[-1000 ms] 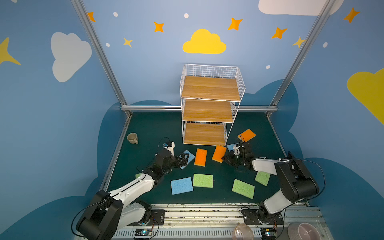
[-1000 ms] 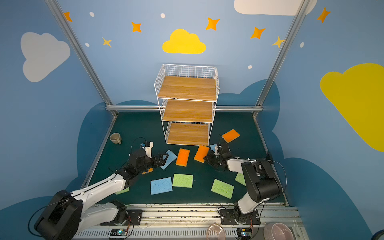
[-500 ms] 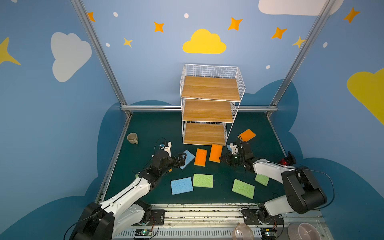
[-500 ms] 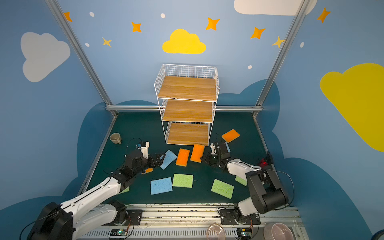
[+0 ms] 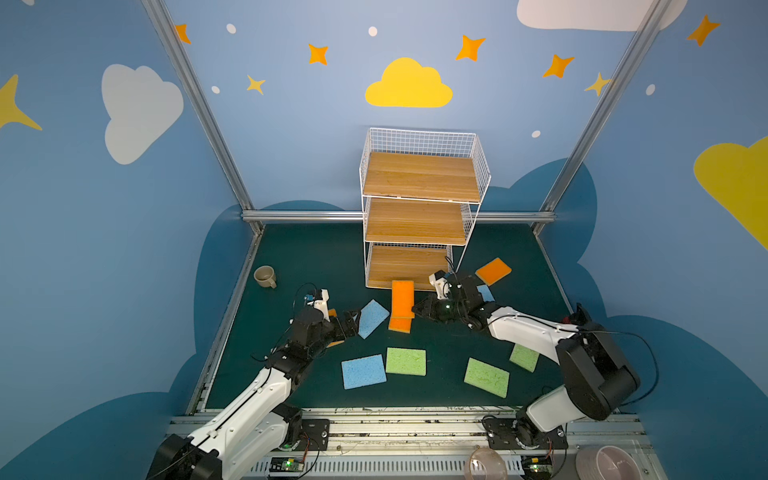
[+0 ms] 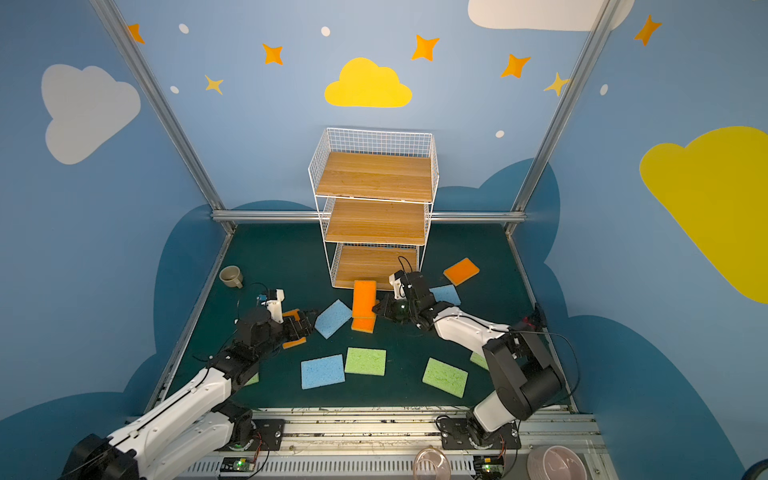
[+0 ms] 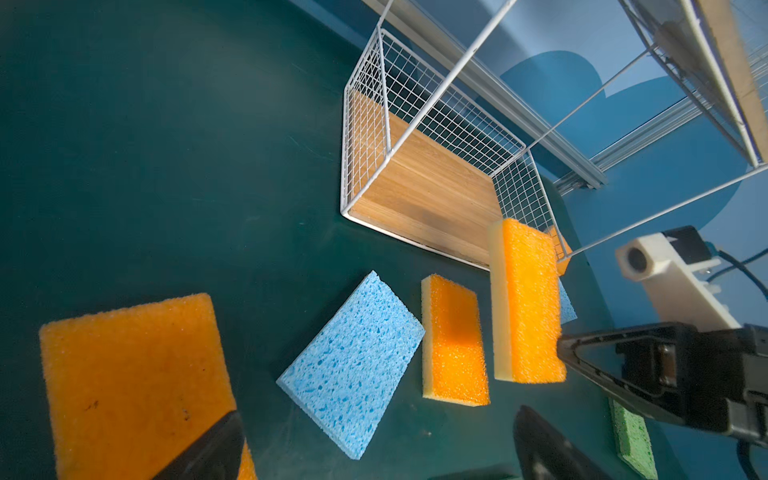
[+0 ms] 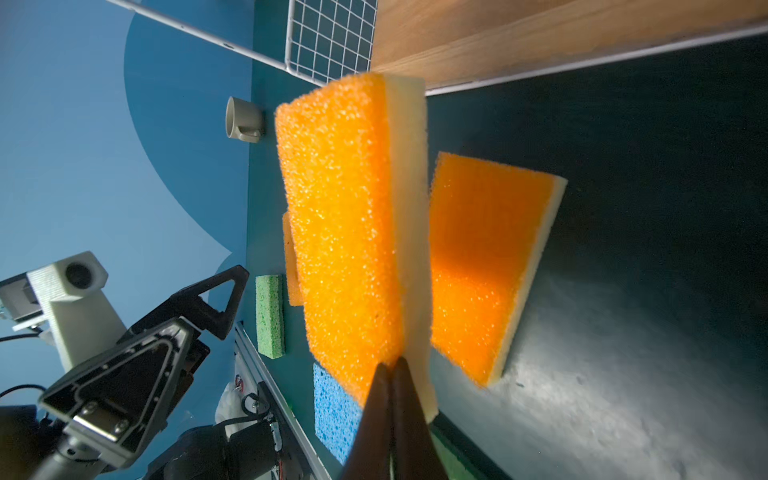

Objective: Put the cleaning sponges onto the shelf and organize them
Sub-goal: 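Lift the orange sponge with the right gripper onto the bottom shelf board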

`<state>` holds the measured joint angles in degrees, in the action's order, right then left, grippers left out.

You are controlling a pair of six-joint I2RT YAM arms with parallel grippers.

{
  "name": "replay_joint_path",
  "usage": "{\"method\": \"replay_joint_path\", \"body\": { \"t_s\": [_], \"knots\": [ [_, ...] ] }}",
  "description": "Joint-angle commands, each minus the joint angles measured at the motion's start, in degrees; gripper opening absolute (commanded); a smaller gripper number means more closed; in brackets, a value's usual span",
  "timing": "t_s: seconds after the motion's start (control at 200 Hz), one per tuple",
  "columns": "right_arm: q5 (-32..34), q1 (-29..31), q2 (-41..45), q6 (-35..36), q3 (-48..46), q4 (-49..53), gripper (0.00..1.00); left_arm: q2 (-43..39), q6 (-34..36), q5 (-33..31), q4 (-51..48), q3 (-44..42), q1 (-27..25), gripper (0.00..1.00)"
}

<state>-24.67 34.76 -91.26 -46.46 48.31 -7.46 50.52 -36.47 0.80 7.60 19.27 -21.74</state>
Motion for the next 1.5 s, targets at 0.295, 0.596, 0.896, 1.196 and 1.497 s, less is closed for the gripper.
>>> {"method": "replay_joint_path", "body": {
  "t_s": [0.295,0.596,0.896,1.196,1.497],
  "knots": [
    [-1.28,-1.43,-13.70,0.78,15.77,1.90,0.00,-0.26,1.23,1.38,0.57,-0.37,1.43,1.00],
    [-4.90,-2.86,-22.95,-2.49,23.49,-1.76,0.00,2.13,1.23,1.99,1.93,0.51,1.47,0.99],
    [-5.83,-3.47,-28.71,-3.03,29.58,-1.90,0.00,3.45,1.14,2.79,1.86,0.77,1.47,0.99],
    [-6.65,-4.35,-32.80,-3.02,33.10,-1.12,0.00,3.63,1.00,3.32,1.85,0.76,1.48,1.00],
    [-7.64,-3.92,-35.79,-6.35,35.23,-3.61,0.00,4.50,0.79,4.78,1.55,0.86,1.45,1.00]
  ]
}}
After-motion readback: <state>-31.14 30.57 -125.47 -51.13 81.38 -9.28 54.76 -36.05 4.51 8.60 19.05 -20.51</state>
